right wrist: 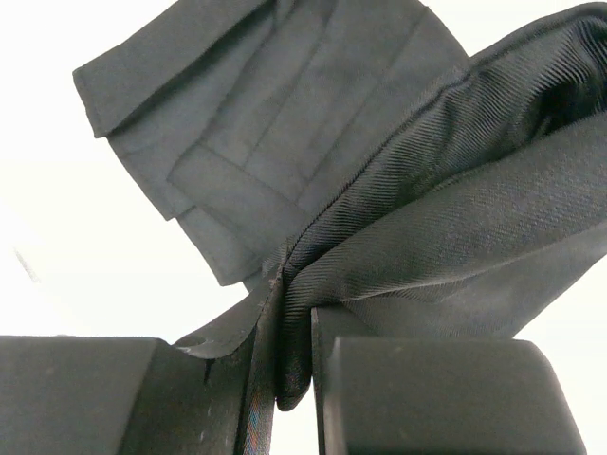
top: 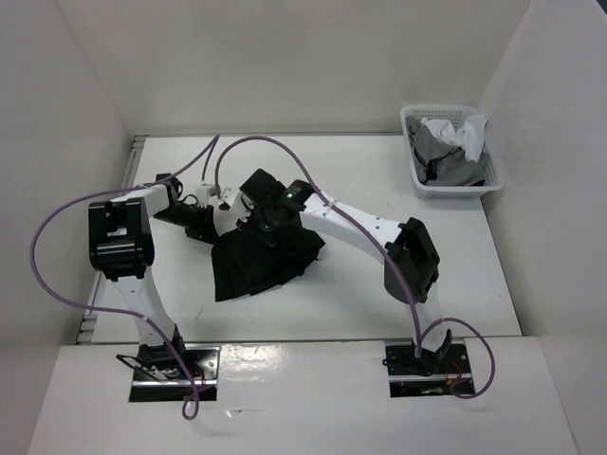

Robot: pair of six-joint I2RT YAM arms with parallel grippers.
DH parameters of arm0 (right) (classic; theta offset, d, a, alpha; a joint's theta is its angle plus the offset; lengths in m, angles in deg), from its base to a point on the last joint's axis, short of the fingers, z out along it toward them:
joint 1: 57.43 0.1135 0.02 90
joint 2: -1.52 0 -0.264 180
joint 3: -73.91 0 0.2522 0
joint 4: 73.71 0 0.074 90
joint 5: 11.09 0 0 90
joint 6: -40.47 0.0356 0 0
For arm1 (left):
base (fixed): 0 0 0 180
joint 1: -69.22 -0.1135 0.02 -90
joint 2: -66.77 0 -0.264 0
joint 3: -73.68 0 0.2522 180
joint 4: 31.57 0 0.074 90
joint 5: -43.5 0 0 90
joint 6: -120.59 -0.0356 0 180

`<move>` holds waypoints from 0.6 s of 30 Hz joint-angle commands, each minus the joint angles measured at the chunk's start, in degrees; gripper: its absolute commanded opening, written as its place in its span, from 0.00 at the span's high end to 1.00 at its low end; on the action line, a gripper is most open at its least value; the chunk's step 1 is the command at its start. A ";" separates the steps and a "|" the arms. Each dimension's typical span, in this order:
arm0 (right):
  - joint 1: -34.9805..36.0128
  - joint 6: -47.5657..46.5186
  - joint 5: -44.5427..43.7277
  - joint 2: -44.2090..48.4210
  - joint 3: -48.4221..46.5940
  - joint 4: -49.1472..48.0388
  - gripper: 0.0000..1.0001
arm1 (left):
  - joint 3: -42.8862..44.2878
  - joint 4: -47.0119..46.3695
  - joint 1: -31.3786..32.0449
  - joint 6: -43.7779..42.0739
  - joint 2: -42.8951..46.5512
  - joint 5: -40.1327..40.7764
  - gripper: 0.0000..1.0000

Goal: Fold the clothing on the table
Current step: Fold the skirt

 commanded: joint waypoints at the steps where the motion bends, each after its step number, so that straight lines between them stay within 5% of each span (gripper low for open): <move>1: 0.34 1.54 1.79 -1.61 -3.99 0.23 1.00 | -0.42 0.75 0.46 -0.96 -0.08 -3.09 1.00; 18: 6.23 4.10 7.06 -5.91 -11.20 0.32 1.00 | -1.48 -0.30 1.52 -0.42 -0.08 -3.62 1.00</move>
